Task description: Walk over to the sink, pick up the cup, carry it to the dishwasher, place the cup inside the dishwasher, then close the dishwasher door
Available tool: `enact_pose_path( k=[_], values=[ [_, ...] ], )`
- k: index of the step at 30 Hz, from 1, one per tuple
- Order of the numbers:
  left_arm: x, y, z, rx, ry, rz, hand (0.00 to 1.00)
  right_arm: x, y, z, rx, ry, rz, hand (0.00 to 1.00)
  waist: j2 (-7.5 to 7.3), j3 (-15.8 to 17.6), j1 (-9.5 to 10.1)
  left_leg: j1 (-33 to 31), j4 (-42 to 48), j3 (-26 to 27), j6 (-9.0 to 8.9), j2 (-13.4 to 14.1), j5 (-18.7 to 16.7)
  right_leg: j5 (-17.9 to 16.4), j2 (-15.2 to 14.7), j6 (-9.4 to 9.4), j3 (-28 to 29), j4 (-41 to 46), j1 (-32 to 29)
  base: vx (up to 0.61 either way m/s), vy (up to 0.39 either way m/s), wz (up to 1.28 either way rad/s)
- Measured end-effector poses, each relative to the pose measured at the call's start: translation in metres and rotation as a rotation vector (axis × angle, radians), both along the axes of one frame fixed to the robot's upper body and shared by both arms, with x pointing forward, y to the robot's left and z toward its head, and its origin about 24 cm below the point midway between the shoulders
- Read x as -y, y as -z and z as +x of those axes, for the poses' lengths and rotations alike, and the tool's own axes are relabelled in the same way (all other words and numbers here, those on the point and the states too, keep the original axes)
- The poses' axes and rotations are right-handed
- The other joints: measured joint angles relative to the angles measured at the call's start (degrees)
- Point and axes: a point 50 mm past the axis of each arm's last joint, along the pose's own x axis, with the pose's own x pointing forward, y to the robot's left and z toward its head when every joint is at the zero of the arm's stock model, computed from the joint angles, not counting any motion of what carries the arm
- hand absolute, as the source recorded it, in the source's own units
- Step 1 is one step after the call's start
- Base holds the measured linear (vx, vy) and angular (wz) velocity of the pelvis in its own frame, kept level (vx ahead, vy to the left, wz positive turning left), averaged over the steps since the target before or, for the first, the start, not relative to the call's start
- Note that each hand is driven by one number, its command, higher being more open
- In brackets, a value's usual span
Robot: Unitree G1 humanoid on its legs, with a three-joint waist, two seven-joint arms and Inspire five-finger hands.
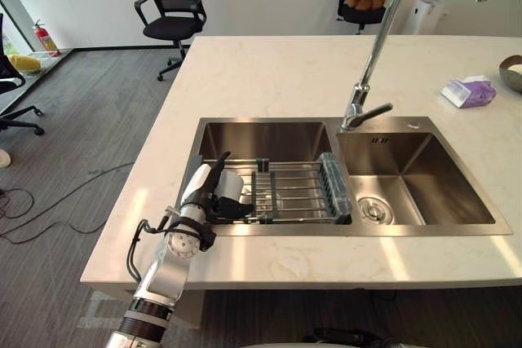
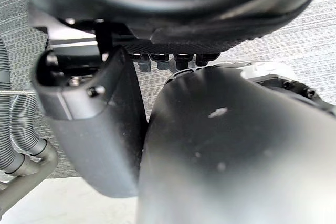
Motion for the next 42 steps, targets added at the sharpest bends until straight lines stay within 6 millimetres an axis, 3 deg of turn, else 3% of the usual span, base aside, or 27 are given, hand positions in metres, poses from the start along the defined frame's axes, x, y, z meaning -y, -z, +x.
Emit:
enact_pose_path(
  k=[7,8,14,25,35,42],
  values=[
    [0.003,-0.001,0.001,-0.082,0.017,-0.006,1.00,-0.001,-0.001,0.002,-0.027,-0.008,0.003,1.00,-0.21,-0.27,-0.01,0.10,-0.03,-0.04,0.01,-0.01,0.01,0.00,0.01,0.00,-0.06,-0.01,0.10,0.00,0.000,0.00],
    [0.004,-0.001,0.002,-0.102,0.026,-0.003,0.00,-0.001,-0.001,0.002,-0.029,-0.017,0.003,1.00,-0.29,-0.31,-0.03,0.11,-0.03,-0.04,0.03,-0.03,0.04,-0.01,0.01,0.00,-0.06,-0.01,0.11,-0.04,-0.004,0.00],
    [0.000,-0.008,0.010,-0.188,0.051,0.090,0.00,-0.002,-0.001,0.002,-0.050,-0.029,0.003,1.00,-0.73,-0.66,-0.08,0.16,-0.14,-0.08,-0.01,-0.03,0.11,-0.03,0.01,0.01,-0.08,-0.02,0.10,-0.01,-0.001,0.00],
    [-0.007,-0.030,0.023,-0.177,0.159,0.265,0.00,-0.002,-0.002,0.006,-0.051,-0.064,0.011,1.00,-0.35,-0.94,-1.52,0.69,-1.04,-0.05,-0.01,-0.05,0.10,-0.15,0.12,0.18,-0.55,-0.03,0.19,0.00,0.000,0.00],
    [-0.002,-0.026,0.004,0.014,0.243,0.092,0.00,-0.002,-0.002,0.005,-0.059,-0.065,0.011,1.00,-0.50,-0.84,-1.28,0.54,-0.96,-0.56,0.17,-0.16,0.11,-0.17,-0.08,0.22,-1.61,-0.04,0.40,-0.01,-0.004,0.02],
    [0.017,-0.059,-0.017,0.260,0.386,-0.070,0.00,-0.002,0.000,0.001,-0.042,-0.064,0.008,1.00,-0.71,-0.82,0.08,-0.64,-0.51,-0.95,0.26,-0.37,0.17,-0.17,-0.55,0.22,-1.85,-0.02,-0.22,-0.02,0.001,0.03]
  ],
)
